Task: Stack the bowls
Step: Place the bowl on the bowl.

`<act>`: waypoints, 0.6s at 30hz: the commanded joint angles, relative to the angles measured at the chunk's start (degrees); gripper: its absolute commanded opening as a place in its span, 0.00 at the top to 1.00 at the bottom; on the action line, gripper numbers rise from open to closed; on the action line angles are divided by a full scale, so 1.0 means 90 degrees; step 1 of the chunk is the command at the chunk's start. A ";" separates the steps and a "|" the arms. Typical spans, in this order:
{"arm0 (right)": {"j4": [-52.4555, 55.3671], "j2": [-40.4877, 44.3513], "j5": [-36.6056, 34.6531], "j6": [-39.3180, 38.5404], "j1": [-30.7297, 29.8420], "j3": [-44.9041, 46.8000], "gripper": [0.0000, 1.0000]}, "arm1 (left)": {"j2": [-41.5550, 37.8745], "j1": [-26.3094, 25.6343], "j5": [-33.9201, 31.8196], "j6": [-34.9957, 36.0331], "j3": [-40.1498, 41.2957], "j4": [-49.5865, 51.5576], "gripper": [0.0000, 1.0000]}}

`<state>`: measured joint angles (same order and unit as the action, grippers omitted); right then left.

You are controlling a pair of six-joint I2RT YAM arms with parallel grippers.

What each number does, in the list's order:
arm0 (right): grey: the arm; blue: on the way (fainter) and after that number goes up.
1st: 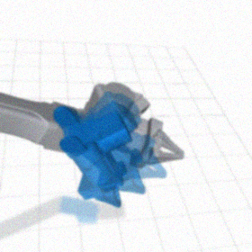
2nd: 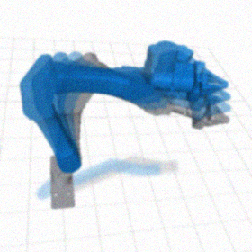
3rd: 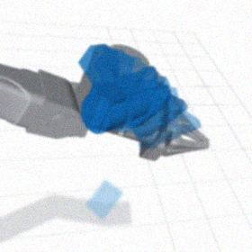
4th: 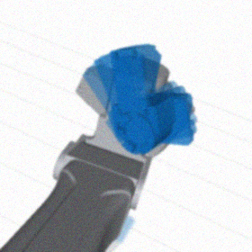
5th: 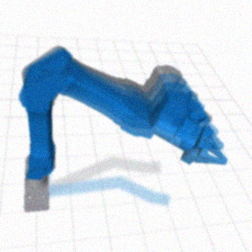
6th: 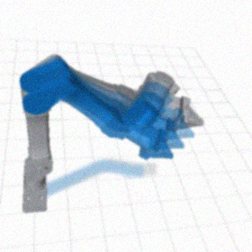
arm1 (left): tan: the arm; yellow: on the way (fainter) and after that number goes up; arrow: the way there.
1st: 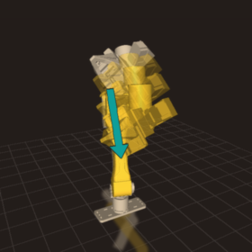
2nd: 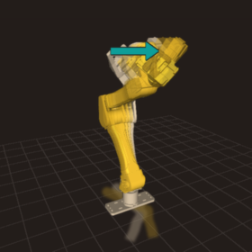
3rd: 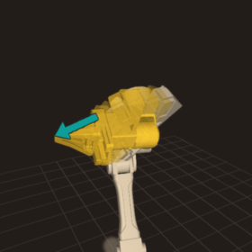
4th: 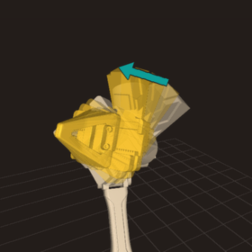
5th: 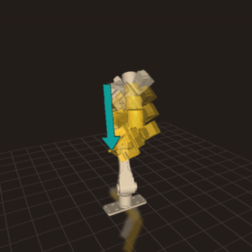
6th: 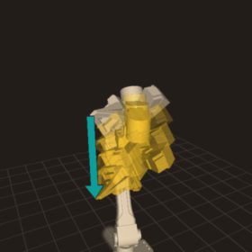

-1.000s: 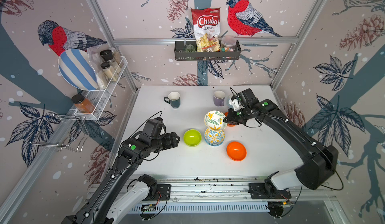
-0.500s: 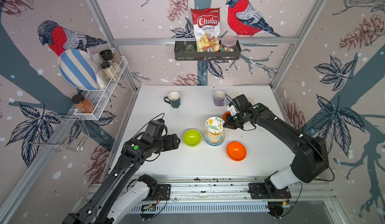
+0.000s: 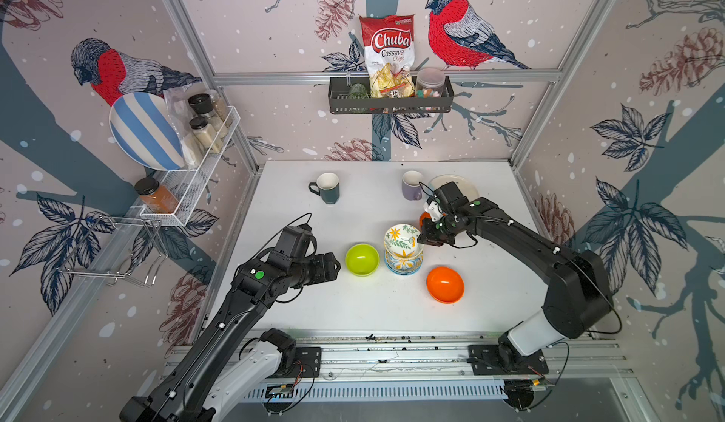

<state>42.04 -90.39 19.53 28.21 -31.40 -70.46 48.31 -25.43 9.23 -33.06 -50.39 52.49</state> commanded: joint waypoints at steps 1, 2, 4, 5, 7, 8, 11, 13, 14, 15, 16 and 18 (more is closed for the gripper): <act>-0.0247 0.0012 0.0073 -0.0112 -0.0045 0.0042 1.00 | 0.0003 0.0013 0.0090 0.0051 0.0000 -0.0183 0.17; -0.0241 0.0020 0.0062 -0.0118 -0.0066 0.0061 1.00 | 0.0003 0.0013 0.0096 0.0051 0.0004 -0.0182 0.16; -0.0237 0.0033 0.0031 -0.0129 -0.0080 0.0091 1.00 | -0.0007 0.0012 0.0096 0.0057 0.0012 -0.0186 0.16; -0.0240 0.0033 0.0028 -0.0134 -0.0085 0.0094 1.00 | -0.0007 0.0011 0.0094 0.0051 0.0004 -0.0187 0.16; -0.0238 0.0030 0.0011 -0.0131 -0.0081 0.0109 1.00 | -0.0016 0.0013 0.0091 0.0053 0.0009 -0.0188 0.17; -0.0238 0.0026 0.0007 -0.0127 -0.0080 0.0113 1.00 | -0.0017 0.0008 0.0090 0.0049 0.0008 -0.0188 0.17; -0.0215 -0.0017 0.0005 -0.0131 -0.0093 0.0123 1.00 | -0.0017 0.0013 0.0115 0.0040 0.0009 -0.0185 0.17; -0.0190 -0.0025 -0.0042 -0.0144 -0.0123 0.0126 1.00 | -0.0026 0.0013 0.0125 0.0041 0.0006 -0.0188 0.17; -0.0188 -0.0025 -0.0063 -0.0138 -0.0126 0.0132 1.00 | -0.0026 0.0011 0.0126 0.0040 0.0006 -0.0188 0.16; -0.0189 -0.0032 -0.0069 -0.0145 -0.0133 0.0133 1.00 | -0.0018 0.0013 0.0126 0.0040 0.0006 -0.0188 0.17; -0.0184 -0.0042 -0.0070 -0.0144 -0.0134 0.0133 1.00 | -0.0012 0.0013 0.0126 0.0040 0.0011 -0.0183 0.17; -0.0180 -0.0062 -0.0082 -0.0146 -0.0146 0.0133 1.00 | -0.0007 0.0013 0.0136 0.0040 0.0007 -0.0188 0.17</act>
<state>42.00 -90.80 18.63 27.16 -32.56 -69.30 48.23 -25.43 10.13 -33.06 -50.35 51.64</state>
